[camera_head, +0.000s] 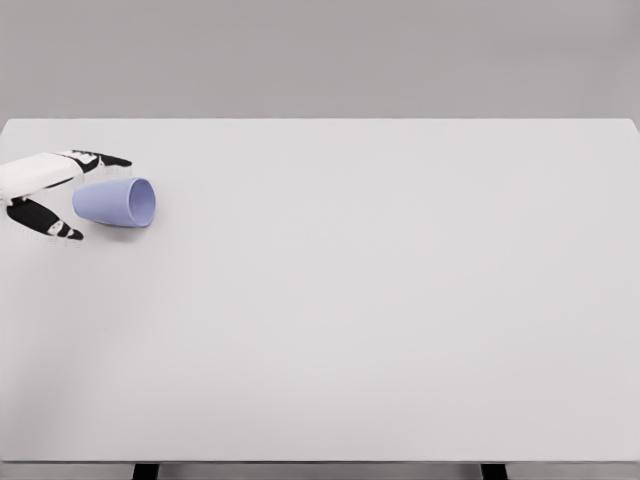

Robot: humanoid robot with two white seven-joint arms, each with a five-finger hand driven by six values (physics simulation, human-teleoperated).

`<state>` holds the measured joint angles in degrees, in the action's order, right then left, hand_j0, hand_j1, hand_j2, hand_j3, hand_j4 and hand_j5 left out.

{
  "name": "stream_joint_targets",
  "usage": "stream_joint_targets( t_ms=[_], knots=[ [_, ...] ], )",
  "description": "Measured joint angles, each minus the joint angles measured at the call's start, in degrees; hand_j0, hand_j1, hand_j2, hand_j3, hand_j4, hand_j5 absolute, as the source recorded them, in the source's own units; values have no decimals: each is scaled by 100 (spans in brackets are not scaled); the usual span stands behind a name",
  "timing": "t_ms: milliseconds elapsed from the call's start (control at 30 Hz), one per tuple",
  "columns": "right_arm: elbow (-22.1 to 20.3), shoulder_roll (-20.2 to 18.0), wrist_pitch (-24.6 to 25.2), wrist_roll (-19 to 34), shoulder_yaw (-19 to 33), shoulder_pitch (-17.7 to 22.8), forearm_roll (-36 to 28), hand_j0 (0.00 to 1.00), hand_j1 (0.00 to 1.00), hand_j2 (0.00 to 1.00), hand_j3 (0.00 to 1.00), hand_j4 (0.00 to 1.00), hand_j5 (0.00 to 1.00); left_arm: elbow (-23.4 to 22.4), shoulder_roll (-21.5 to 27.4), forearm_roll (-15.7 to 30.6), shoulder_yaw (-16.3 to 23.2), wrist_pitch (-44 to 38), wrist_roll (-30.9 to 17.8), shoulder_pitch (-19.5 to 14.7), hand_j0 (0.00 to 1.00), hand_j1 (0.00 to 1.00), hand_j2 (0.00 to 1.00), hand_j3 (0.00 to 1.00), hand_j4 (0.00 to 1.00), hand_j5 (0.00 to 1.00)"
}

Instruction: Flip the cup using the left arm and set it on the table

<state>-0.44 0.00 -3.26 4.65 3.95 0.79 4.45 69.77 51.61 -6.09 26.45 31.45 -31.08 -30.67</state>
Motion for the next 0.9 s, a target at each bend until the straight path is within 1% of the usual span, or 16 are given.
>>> stream_joint_targets(
  t_ms=[200, 333, 533, 900],
  knots=[
    [0, 0, 0, 0, 0, 0, -1, 100, 100, 100, 100, 100, 100, -184, -237, -79, 92, -275, 4, -158, 100, 100, 100, 100, 100, 100],
    [0, 0, 0, 0, 0, 0, 0, 100, 100, 100, 100, 100, 100, -351, -511, -261, 200, -481, 5, -413, 100, 100, 100, 100, 100, 100],
    [0, 0, -2, 0, 0, 0, 1, 100, 100, 100, 100, 100, 100, -550, -723, -493, 318, -572, 7, -422, 100, 100, 100, 100, 100, 100],
    [0, 0, 0, 0, 0, 0, 1, 100, 100, 100, 100, 100, 100, -676, -874, -691, 390, -667, 14, -475, 100, 100, 100, 100, 100, 100]
  ],
)
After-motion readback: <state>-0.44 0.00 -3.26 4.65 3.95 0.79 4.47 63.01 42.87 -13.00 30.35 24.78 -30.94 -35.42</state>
